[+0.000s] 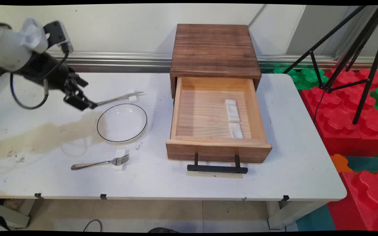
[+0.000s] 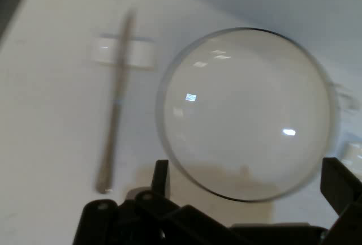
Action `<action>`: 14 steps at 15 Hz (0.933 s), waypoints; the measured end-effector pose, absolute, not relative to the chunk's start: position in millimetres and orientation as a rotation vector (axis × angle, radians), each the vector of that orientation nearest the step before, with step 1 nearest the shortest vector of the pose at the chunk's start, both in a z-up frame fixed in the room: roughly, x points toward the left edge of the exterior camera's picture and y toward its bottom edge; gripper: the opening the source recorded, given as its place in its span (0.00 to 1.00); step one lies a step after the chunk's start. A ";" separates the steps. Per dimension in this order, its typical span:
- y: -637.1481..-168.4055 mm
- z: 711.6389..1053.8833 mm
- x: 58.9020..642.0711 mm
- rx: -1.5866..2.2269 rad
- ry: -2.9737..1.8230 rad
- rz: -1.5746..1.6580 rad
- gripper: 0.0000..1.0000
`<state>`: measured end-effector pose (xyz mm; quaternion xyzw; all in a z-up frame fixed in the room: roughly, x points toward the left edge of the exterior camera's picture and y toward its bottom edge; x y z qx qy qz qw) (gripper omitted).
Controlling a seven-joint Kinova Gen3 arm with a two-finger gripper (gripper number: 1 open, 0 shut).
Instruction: Pick up the knife from the left of the white plate
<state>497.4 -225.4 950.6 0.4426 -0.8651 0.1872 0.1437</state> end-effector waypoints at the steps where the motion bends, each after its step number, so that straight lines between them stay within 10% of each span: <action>1: -234.0 950.2 501.0 1.296 -2.491 0.565 1.00; 14: -361.7 903.8 556.3 1.455 -2.560 0.644 1.00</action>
